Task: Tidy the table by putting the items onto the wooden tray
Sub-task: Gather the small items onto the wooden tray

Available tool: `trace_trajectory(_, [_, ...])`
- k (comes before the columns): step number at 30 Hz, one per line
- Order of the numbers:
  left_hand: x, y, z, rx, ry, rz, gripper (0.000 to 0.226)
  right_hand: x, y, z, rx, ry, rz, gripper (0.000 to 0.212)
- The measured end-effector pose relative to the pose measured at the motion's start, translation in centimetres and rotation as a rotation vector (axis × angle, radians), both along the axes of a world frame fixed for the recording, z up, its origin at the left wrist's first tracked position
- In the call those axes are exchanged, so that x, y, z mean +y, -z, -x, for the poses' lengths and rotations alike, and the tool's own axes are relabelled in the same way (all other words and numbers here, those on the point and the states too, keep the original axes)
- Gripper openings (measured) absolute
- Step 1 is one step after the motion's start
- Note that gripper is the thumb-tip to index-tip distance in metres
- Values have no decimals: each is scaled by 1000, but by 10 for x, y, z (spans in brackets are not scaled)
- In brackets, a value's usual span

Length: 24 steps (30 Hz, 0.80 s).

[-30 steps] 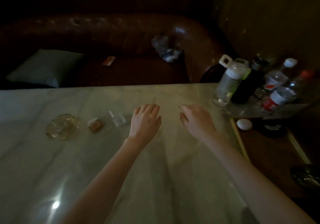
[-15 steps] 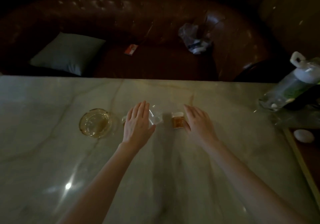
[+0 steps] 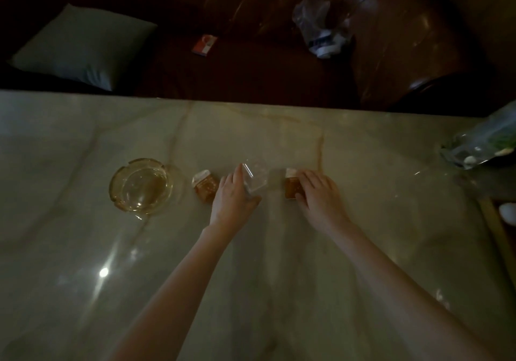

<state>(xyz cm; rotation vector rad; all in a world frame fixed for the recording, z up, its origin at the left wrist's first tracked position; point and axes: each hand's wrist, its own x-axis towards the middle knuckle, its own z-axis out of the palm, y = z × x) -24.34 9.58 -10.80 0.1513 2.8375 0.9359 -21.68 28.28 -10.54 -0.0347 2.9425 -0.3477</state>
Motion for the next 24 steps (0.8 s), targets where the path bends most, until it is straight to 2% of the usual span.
trace_trajectory(4, [1, 7, 1, 52, -82, -63, 69, 0, -3, 0, -20, 147, 202, 52])
trace_trajectory(7, [3, 6, 3, 60, -138, -104, 56, 0, -9, -1, -63, 273, 337, 48])
trace_trajectory(12, [7, 1, 3, 77, -180, -91, 36, 3, -13, -7, -108, 401, 463, 40])
trace_trajectory(17, [13, -5, -18, 83, -211, -72, 35, 11, -22, -27, -121, 475, 653, 18])
trace_trajectory(24, [40, -20, -61, 33, -136, -119, 35, 34, -48, -58, -62, 559, 811, 17])
